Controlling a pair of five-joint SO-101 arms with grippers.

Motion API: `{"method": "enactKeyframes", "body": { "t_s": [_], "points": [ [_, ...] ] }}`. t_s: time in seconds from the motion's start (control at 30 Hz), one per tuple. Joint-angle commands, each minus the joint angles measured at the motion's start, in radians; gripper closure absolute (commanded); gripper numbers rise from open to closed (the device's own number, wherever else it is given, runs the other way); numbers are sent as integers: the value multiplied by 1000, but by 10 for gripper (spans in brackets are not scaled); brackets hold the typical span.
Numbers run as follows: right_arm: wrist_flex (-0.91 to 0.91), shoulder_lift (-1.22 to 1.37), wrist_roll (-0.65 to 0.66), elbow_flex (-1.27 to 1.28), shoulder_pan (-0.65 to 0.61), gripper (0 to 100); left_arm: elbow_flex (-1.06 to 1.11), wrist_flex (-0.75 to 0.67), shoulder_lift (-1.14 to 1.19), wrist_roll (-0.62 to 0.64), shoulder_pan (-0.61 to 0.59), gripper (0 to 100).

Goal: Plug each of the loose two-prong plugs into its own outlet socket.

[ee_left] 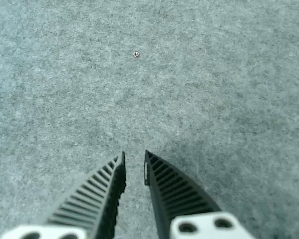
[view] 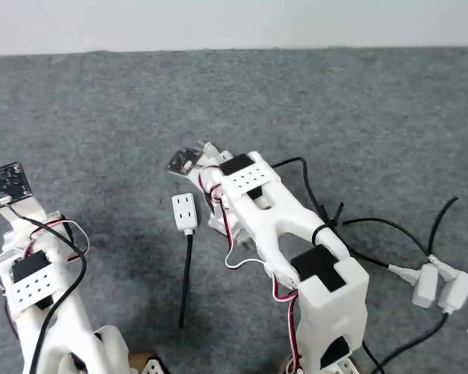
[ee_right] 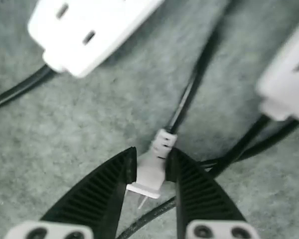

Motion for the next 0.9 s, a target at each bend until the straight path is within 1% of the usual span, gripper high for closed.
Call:
{"method": "enactKeyframes", "body": {
  "t_s": [0.0,0.23,0.3,0.37,0.57,0.67,0.77,0.87],
  "points": [
    [-12,-25,12,-5,-12,895,-4,-28,2,-6,5,934],
    [-4,59,11,-68,-2,910,-4,-28,2,-8,5,934],
    [-7,61,11,-83,7,939,-4,-28,2,-8,5,934],
    [-8,67,9,-103,24,990,-4,-28,2,-8,5,934],
    [-4,54,9,-123,68,990,-4,-25,2,-8,5,934],
    [41,-1,-15,-141,64,990,-4,-9,9,-6,40,934],
    [87,-130,-75,-144,41,990,-47,58,86,-17,95,934],
    [122,-275,-147,-144,25,990,-137,127,236,-121,130,938]
  ]
}}
